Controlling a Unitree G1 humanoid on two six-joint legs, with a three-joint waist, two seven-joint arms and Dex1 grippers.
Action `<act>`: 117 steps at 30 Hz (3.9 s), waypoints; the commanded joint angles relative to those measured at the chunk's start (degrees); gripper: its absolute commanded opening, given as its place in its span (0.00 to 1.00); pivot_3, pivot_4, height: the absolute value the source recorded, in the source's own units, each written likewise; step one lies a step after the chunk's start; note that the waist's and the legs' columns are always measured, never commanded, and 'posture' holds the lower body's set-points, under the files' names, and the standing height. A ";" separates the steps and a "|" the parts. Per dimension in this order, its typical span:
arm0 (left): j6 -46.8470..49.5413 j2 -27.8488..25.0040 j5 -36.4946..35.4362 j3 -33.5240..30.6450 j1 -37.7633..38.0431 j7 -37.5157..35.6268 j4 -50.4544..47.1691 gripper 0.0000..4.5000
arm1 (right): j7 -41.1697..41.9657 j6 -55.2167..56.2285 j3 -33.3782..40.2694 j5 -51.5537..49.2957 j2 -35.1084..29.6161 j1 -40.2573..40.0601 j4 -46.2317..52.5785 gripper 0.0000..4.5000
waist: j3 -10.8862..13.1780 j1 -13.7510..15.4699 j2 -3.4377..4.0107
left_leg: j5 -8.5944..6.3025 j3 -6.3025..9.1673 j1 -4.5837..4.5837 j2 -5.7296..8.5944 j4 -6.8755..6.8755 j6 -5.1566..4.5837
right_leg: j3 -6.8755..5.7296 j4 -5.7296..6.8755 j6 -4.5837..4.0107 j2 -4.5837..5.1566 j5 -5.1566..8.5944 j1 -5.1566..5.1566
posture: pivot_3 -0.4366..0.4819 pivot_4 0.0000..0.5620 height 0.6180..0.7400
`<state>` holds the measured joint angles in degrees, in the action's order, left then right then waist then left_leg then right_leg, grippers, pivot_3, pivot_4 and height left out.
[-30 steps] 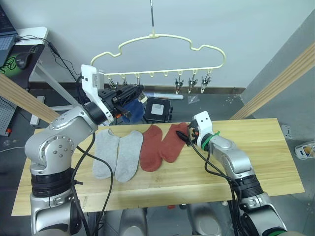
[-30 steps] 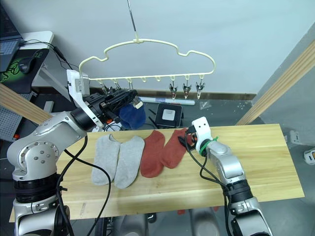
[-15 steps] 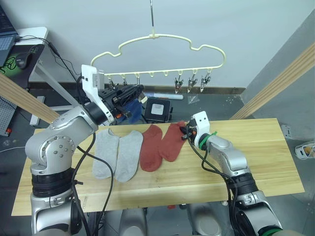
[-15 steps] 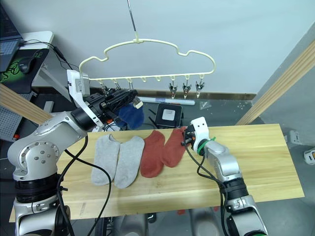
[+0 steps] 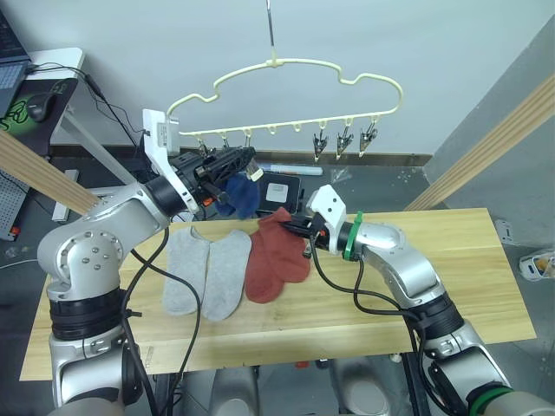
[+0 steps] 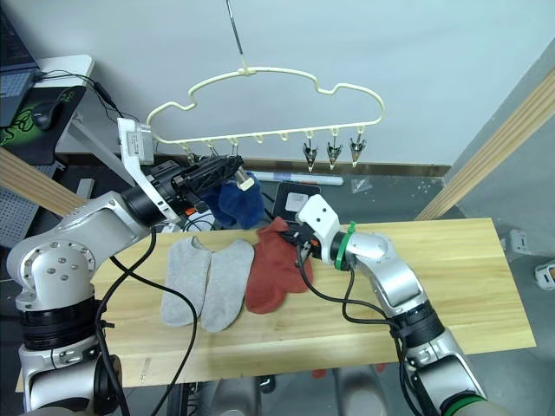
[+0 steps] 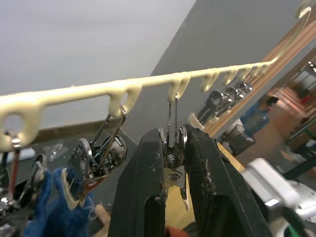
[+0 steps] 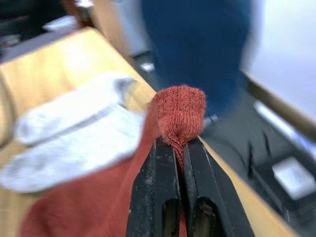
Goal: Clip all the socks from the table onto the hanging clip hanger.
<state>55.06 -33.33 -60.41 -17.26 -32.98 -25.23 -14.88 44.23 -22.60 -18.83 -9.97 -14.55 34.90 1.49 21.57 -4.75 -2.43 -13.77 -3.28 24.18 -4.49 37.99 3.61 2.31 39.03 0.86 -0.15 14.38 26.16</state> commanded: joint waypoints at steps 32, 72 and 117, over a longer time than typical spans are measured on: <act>4.65 -4.13 -5.87 -1.05 -0.39 -5.55 1.26 0.07 | 11.75 5.02 0.08 -2.53 0.45 9.76 -3.03 0.00 | 0.00 -0.01 0.00 | 0.01 0.01 -0.01 -0.02 0.06 0.00 | -0.04 0.04 -0.02 0.20 -0.01 0.00 | 0.30 0.60 1.00; 2.70 -5.06 -2.86 -0.47 0.41 -7.39 1.23 0.07 | 8.74 0.27 5.53 -7.58 3.49 8.93 -3.44 0.00 | -0.05 -0.05 -0.01 | 0.01 0.00 -0.01 -0.04 0.10 0.01 | -0.08 0.07 -0.05 0.23 -0.03 0.00 | 0.29 0.57 1.00; 1.66 -3.37 -3.15 -0.56 0.65 -4.43 0.05 0.07 | -7.03 -6.72 6.18 -7.53 10.36 3.82 6.69 0.00 | -0.17 -0.05 -0.09 | 0.02 0.01 -0.01 -0.04 0.14 0.01 | -0.07 0.19 -0.06 0.23 -0.03 0.00 | 0.30 0.58 1.00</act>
<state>57.00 -35.89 -62.97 -17.33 -32.38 -28.69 -13.13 37.28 -29.58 -13.52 -16.51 -4.35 37.72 4.88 21.40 -4.80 -2.52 -13.75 -3.27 24.17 -4.53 38.13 3.62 2.24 39.22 0.80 0.08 14.34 26.16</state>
